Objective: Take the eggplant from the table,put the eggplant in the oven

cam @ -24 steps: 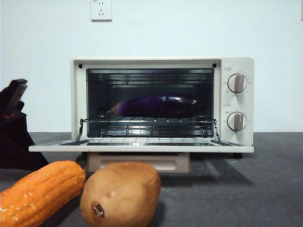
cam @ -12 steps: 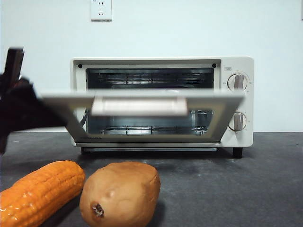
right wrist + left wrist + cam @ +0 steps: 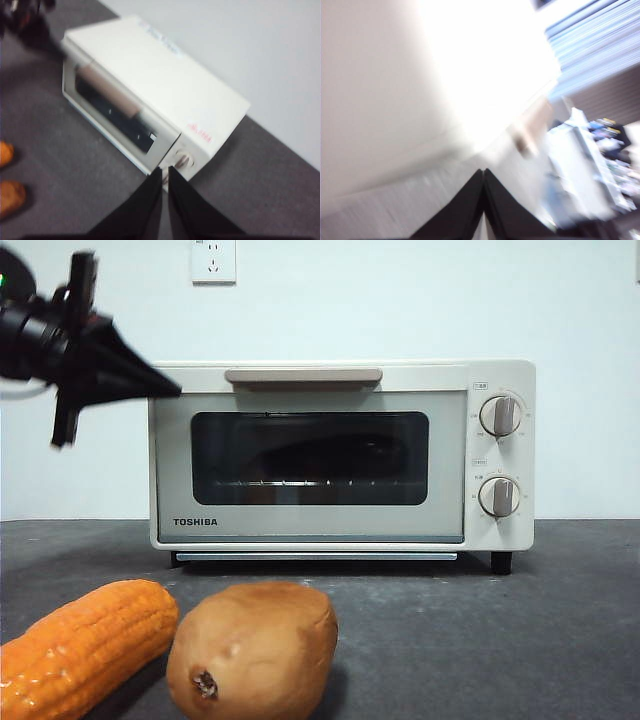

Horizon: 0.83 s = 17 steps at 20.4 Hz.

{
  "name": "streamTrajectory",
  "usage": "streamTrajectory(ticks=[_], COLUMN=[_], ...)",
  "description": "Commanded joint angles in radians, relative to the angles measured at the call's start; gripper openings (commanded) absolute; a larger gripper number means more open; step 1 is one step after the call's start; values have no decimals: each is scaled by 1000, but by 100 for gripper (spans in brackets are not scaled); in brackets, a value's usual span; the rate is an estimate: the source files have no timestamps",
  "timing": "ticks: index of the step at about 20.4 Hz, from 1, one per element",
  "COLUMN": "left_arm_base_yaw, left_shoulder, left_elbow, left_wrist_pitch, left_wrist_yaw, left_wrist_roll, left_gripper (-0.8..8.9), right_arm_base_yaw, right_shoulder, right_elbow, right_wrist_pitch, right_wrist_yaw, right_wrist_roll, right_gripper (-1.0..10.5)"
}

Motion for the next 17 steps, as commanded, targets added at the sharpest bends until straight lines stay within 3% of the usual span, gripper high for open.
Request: streamTrajectory(ticks=[1, 4, 10, 12, 17], left_arm_base_yaw=[-13, -42, -156, -198, -275], left_shoulder=[-54, -142, -343, -402, -539], left_elbow=[37, 37, 31, 16, -58], left_wrist_pitch=[-24, -110, -364, -387, -356], left_wrist_yaw=[-87, -239, -654, -737, -830], left_wrist_roll=[-12, 58, 254, 255, 230], left_gripper=[4, 4, 4, 4, 4], right_arm_base_yaw=[13, 4, -77, -124, -283], right_shoulder=[14, 14, 22, 21, 10], right_elbow=[-59, -160, -362, -411, -513], right_wrist_pitch=[5, 6, 13, 37, 175], right_wrist_yaw=[-4, -4, -25, -83, -349], right_wrist_roll=[16, -2, -20, -20, -45], right_gripper=[3, 3, 3, 3, 3])
